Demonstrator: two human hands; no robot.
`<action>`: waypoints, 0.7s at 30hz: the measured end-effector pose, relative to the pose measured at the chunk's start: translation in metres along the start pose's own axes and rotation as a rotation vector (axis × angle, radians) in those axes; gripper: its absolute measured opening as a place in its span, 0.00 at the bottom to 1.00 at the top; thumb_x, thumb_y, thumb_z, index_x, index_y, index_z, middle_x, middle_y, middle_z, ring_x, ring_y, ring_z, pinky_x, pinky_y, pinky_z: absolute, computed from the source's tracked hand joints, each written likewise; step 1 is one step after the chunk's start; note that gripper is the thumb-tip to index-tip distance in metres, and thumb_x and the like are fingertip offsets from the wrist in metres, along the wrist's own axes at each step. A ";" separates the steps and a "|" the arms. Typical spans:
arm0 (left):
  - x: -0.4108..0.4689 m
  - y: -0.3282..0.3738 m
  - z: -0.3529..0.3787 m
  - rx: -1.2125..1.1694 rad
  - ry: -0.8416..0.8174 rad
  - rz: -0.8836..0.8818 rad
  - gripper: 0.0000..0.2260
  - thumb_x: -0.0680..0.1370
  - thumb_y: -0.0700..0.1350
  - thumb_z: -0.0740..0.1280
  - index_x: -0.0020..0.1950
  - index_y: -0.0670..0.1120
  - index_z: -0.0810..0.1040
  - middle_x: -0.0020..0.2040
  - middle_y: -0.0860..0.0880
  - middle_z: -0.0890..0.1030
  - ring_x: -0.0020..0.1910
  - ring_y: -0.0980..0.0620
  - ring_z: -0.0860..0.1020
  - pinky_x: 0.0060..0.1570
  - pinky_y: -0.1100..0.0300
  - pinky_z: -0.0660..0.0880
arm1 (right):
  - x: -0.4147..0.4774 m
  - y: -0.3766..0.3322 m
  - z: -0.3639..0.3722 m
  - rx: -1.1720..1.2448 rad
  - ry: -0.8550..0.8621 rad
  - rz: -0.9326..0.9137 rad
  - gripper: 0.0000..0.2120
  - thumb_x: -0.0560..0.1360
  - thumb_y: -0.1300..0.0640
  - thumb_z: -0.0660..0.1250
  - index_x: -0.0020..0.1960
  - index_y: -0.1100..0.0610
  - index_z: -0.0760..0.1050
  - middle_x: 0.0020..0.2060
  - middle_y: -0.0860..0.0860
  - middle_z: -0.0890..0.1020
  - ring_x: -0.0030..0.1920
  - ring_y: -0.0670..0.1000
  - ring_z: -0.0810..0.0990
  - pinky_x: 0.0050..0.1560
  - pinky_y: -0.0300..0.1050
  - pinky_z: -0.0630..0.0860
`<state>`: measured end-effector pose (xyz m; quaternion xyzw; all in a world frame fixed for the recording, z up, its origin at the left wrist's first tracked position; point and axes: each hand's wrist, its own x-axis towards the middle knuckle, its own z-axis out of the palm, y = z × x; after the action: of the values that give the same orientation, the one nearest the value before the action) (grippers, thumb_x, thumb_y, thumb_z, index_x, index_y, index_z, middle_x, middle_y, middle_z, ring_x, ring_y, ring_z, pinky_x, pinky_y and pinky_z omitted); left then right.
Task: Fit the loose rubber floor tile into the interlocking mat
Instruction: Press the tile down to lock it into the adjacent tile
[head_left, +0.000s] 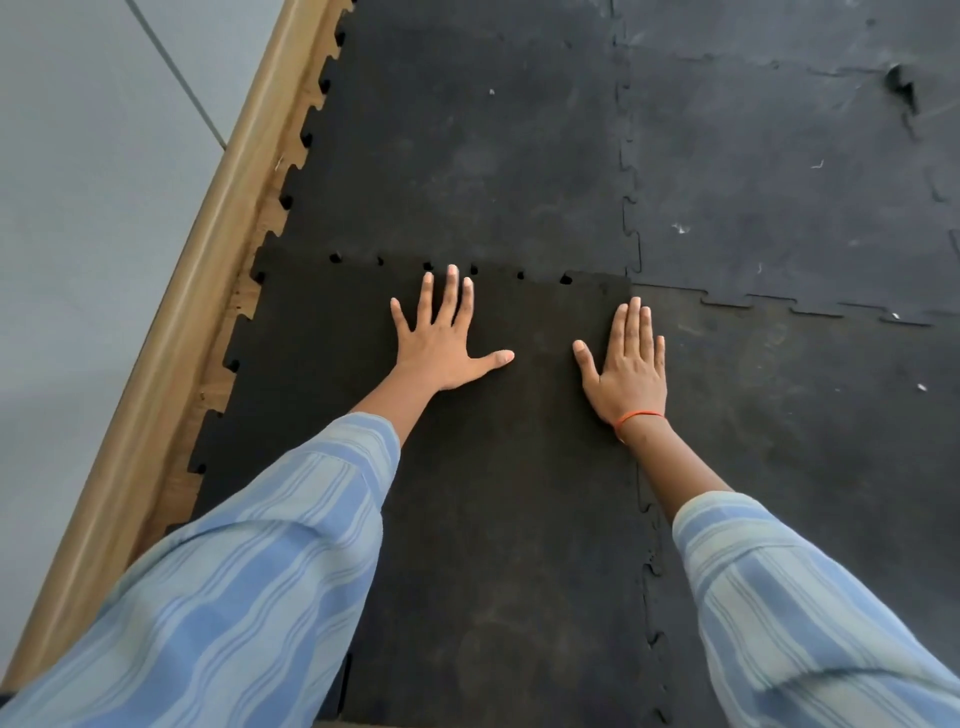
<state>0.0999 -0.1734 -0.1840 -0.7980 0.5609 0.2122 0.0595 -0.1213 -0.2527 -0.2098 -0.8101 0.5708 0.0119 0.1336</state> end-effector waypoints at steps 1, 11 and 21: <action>0.003 0.002 -0.005 0.007 -0.017 0.033 0.50 0.69 0.77 0.50 0.77 0.49 0.32 0.76 0.53 0.28 0.75 0.45 0.31 0.68 0.27 0.40 | 0.000 -0.001 -0.002 0.000 -0.027 0.002 0.37 0.78 0.36 0.45 0.77 0.58 0.38 0.78 0.52 0.39 0.77 0.50 0.37 0.77 0.51 0.39; 0.018 0.016 -0.029 -0.002 -0.141 0.016 0.58 0.62 0.78 0.62 0.77 0.53 0.31 0.76 0.58 0.28 0.76 0.41 0.33 0.60 0.19 0.47 | 0.054 -0.038 -0.036 -0.059 -0.208 -0.114 0.35 0.80 0.41 0.48 0.78 0.58 0.39 0.78 0.52 0.42 0.78 0.51 0.38 0.76 0.54 0.40; 0.026 0.024 -0.043 -0.025 -0.276 -0.025 0.60 0.64 0.72 0.69 0.77 0.51 0.31 0.76 0.56 0.30 0.75 0.40 0.32 0.63 0.21 0.47 | 0.053 -0.041 -0.037 -0.095 -0.268 -0.107 0.38 0.79 0.39 0.48 0.77 0.59 0.38 0.78 0.53 0.40 0.77 0.52 0.37 0.77 0.53 0.41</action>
<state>0.0969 -0.2188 -0.1517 -0.7689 0.5347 0.3260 0.1289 -0.0696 -0.2970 -0.1744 -0.8360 0.5026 0.1399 0.1704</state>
